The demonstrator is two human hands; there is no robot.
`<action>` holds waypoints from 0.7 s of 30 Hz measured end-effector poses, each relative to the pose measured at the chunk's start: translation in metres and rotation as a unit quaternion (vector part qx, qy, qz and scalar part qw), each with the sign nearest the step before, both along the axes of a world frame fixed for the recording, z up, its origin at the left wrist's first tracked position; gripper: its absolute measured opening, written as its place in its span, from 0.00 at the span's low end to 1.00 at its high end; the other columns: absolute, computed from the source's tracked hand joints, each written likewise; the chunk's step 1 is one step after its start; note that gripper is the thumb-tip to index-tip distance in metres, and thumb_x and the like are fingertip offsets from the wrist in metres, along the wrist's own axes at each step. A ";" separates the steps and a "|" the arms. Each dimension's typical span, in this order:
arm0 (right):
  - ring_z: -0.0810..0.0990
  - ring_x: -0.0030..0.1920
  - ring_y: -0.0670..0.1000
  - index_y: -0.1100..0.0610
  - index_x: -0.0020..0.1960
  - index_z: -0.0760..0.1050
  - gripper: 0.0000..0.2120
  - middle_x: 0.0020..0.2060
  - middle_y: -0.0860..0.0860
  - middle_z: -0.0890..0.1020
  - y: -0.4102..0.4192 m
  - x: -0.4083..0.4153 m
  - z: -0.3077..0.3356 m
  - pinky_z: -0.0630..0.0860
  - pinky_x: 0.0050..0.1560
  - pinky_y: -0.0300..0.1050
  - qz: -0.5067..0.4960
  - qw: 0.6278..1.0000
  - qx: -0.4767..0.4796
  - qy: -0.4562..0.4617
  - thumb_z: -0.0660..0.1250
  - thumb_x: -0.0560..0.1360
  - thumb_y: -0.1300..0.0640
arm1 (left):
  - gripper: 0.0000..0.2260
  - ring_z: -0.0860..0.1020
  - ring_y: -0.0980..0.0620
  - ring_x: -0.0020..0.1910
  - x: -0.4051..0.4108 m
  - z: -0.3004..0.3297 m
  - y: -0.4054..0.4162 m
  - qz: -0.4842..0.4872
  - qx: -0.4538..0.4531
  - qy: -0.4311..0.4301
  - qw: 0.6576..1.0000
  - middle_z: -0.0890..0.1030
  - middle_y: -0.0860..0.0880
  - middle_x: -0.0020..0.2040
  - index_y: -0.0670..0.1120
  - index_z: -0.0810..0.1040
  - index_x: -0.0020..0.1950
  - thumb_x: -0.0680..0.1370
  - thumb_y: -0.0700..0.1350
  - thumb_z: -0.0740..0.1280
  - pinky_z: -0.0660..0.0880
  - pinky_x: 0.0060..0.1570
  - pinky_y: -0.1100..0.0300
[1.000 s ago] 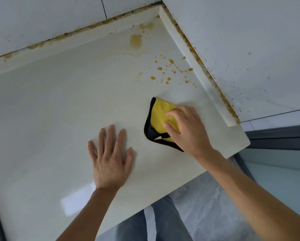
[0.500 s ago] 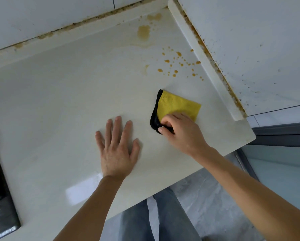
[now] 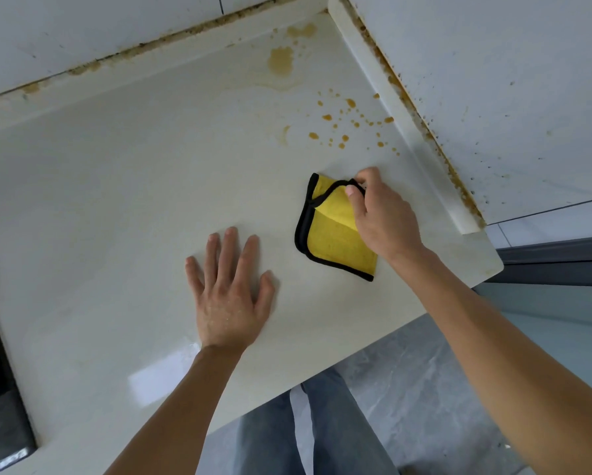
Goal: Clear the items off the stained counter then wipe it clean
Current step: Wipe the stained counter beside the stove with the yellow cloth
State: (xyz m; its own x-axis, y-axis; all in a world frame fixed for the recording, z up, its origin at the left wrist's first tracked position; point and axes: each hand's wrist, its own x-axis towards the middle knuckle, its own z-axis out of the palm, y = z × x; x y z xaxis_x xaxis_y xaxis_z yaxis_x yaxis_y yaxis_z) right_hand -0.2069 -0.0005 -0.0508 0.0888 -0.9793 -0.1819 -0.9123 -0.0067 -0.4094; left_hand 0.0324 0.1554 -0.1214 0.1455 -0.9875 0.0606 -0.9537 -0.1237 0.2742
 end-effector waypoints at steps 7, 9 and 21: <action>0.79 0.35 0.51 0.56 0.45 0.75 0.27 0.34 0.49 0.78 -0.033 -0.003 0.018 0.73 0.37 0.47 0.032 0.999 0.032 -0.020 0.54 0.84 0.34 | 0.27 0.55 0.42 0.86 0.000 0.001 0.000 0.004 0.001 0.005 1.000 0.62 0.47 0.85 0.52 0.67 0.82 0.84 0.59 0.59 0.49 0.81 0.32; 0.74 0.30 0.47 0.55 0.41 0.71 0.24 0.29 0.47 0.74 -0.046 -0.002 0.036 0.66 0.33 0.45 0.047 0.998 -0.014 -0.049 0.55 0.85 0.37 | 0.27 0.56 0.41 0.86 -0.001 0.003 -0.001 0.003 0.004 0.005 1.000 0.63 0.46 0.85 0.52 0.68 0.81 0.84 0.59 0.59 0.48 0.81 0.32; 0.69 0.30 0.51 0.60 0.49 0.76 0.21 0.27 0.48 0.67 -0.041 0.016 0.186 0.62 0.34 0.42 0.116 0.962 -0.218 -0.120 0.62 0.84 0.41 | 0.28 0.52 0.42 0.87 0.001 0.004 0.000 -0.003 0.021 0.003 1.000 0.60 0.47 0.86 0.52 0.66 0.83 0.84 0.61 0.56 0.46 0.82 0.34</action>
